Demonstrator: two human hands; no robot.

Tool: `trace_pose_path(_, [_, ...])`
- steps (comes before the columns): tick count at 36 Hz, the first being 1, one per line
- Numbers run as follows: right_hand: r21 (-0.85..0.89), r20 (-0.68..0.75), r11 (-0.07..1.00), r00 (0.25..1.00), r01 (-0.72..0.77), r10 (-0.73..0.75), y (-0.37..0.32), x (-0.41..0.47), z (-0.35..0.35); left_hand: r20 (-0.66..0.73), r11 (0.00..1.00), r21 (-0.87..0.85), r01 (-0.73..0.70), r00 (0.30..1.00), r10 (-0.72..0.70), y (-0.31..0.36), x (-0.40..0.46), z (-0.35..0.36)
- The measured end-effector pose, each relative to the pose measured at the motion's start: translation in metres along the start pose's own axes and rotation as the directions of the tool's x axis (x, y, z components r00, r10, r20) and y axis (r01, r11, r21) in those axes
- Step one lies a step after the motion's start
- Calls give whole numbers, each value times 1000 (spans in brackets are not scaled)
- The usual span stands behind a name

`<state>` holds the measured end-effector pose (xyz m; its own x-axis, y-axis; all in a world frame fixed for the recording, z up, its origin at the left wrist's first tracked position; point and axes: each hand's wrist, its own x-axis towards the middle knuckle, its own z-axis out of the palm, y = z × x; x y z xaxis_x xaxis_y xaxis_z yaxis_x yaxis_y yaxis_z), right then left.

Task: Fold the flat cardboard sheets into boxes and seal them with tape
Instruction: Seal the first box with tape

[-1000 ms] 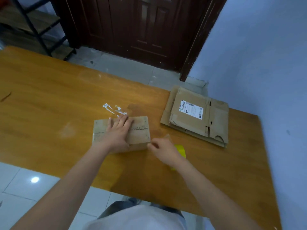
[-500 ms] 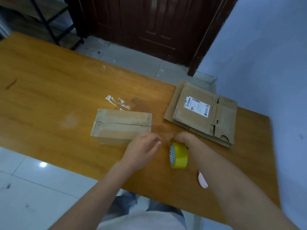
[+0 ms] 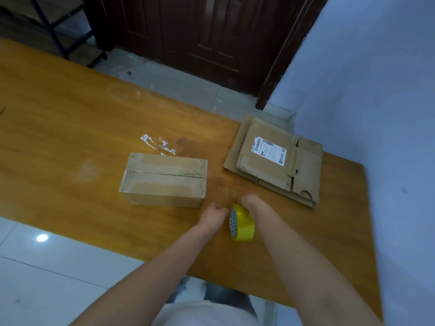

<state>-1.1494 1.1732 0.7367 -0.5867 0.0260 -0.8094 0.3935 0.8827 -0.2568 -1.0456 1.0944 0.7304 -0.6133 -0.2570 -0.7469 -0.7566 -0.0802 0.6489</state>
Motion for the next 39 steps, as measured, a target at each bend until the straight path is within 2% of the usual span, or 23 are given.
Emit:
trace_pose_path(4, [91, -66, 993, 996, 73, -68, 5, 2, 6, 35, 962, -241, 128, 992, -123, 4, 17, 3])
trace_pose_path(8, [120, -108, 983, 986, 140, -127, 9, 4, 8, 140, 844, -476, 248, 968, -206, 14, 26, 9])
trace_pose_path(15, [180, -204, 964, 966, 193, -156, 35, 11, 9, 183, 802, -523, 290, 957, -226, 28, 45, 20])
trace_pose_path(18, [220, -165, 945, 964, 242, -208, 43, 8, 10, 241, 828, -493, 267, 956, -166, 29, 47, 24])
trace_pose_path(21, [247, -168, 928, 956, 279, -242, 48, 6, 12, 184, 887, -438, 148, 980, -72, 27, 50, 28])
trace_pose_path(25, [280, -178, 898, 938, 338, -298, 51, -4, 10, 93, 903, -429, 16, 995, 26, 29, 48, 29])
trace_pose_path(29, [353, -202, 852, 921, 385, -333, 56, -18, 2, 10, 931, -291, -221, 972, 234, 42, 33, 23])
trace_pose_path(31, [374, -211, 830, 910, 413, -358, 62, -24, -2, 17, 916, -116, -383, 922, 387, 49, 25, 21])
trace_pose_path(34, [514, -282, 728, 891, 453, -355, 70, -36, -14, 123, 761, 155, -631, 776, 618, 63, 6, 20])
trace_pose_path(37, [647, -353, 580, 869, 495, -348, 75, -52, -32, 232, 568, 266, -779, 624, 746, 84, -18, 20])
trace_pose_path(39, [664, -376, 530, 849, 527, -372, 77, -61, -42, 235, 504, 264, -822, 562, 793, 101, -31, 17])
